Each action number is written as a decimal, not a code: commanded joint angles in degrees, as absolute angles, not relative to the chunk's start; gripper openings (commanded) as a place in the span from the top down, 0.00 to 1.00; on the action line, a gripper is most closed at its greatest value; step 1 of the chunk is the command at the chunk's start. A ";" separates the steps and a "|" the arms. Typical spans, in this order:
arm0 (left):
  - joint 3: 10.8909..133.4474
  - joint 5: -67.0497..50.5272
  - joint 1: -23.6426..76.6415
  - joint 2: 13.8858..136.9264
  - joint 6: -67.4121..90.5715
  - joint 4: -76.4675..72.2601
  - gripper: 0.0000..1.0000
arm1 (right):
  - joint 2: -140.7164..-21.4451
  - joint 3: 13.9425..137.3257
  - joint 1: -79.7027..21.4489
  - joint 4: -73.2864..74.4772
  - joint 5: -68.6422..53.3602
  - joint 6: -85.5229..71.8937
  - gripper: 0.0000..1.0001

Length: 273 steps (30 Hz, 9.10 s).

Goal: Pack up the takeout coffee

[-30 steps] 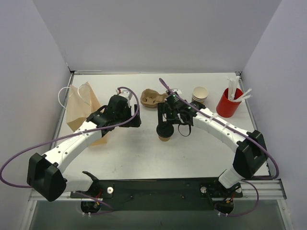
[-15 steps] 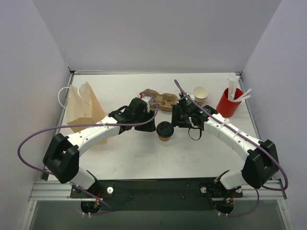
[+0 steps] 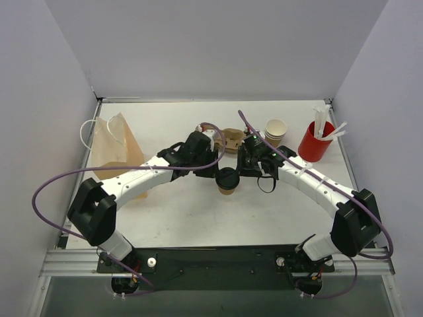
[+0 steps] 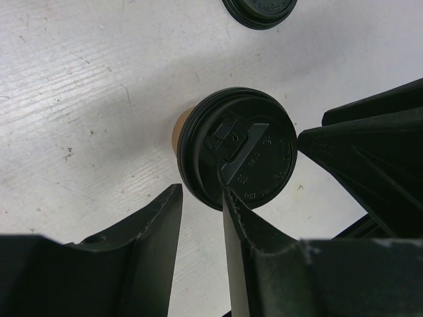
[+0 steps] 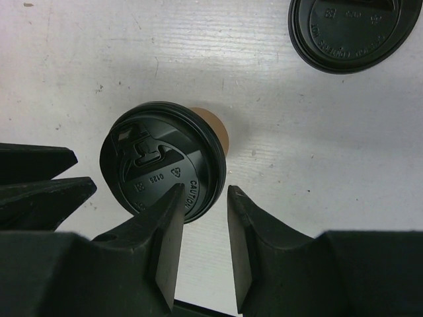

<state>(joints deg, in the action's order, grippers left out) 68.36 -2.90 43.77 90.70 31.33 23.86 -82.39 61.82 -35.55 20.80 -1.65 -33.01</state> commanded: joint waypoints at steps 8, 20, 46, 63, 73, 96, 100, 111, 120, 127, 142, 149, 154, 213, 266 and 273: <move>72.25 -2.90 44.65 93.34 31.64 23.03 0.61 | -84.99 61.87 -35.07 19.60 -2.64 -33.75 0.76; 71.90 -3.25 45.09 94.39 31.64 22.67 0.66 | -85.52 59.86 -35.33 18.46 -3.52 -34.89 0.83; 65.92 1.49 47.20 95.54 33.84 22.94 0.73 | -84.20 46.60 -36.21 10.55 -2.46 -39.46 0.90; 74.43 4.66 47.64 95.01 29.89 26.36 0.58 | -83.94 55.27 -38.14 16.52 1.32 -38.67 0.76; 76.82 2.72 46.76 93.61 29.53 28.47 0.52 | -82.79 58.88 -37.88 18.99 4.04 -35.69 0.59; 70.58 5.45 35.68 82.53 29.62 31.99 0.50 | -93.59 73.91 -44.91 24.07 7.03 -23.03 0.20; 69.79 5.27 35.60 82.00 29.62 31.82 0.50 | -95.18 75.06 -45.26 25.13 7.38 -22.41 0.20; 69.08 4.75 35.33 81.91 29.62 31.38 0.50 | -97.82 77.34 -46.58 27.60 9.93 -21.71 0.19; 69.08 4.40 35.16 82.00 29.35 31.46 0.50 | -99.31 76.82 -46.67 27.69 10.46 -22.06 0.21; 68.56 4.22 34.81 81.30 29.18 31.20 0.50 | -99.23 76.29 -46.67 28.04 11.34 -22.59 0.29; 67.15 3.16 34.28 79.89 28.21 30.24 0.50 | -87.29 70.07 -42.37 32.61 13.27 -27.59 0.43; 66.53 1.94 34.10 79.28 28.12 29.45 0.50 | -77.45 60.40 -32.62 33.93 14.58 -30.32 0.43; 66.27 0.80 34.10 78.84 27.95 29.18 0.50 | -73.48 55.11 -22.01 33.93 14.68 -31.12 0.43; 65.04 5.10 31.64 77.70 27.34 30.85 0.49 | -107.83 97.20 -29.62 31.55 15.56 -31.64 0.58; 84.88 10.81 30.85 96.67 30.06 30.76 0.49 | -121.91 105.03 -23.12 27.86 2.66 -25.23 1.00; 95.16 13.80 29.80 109.50 25.67 29.00 0.49 | -121.47 104.07 -22.41 28.65 1.06 -23.29 1.00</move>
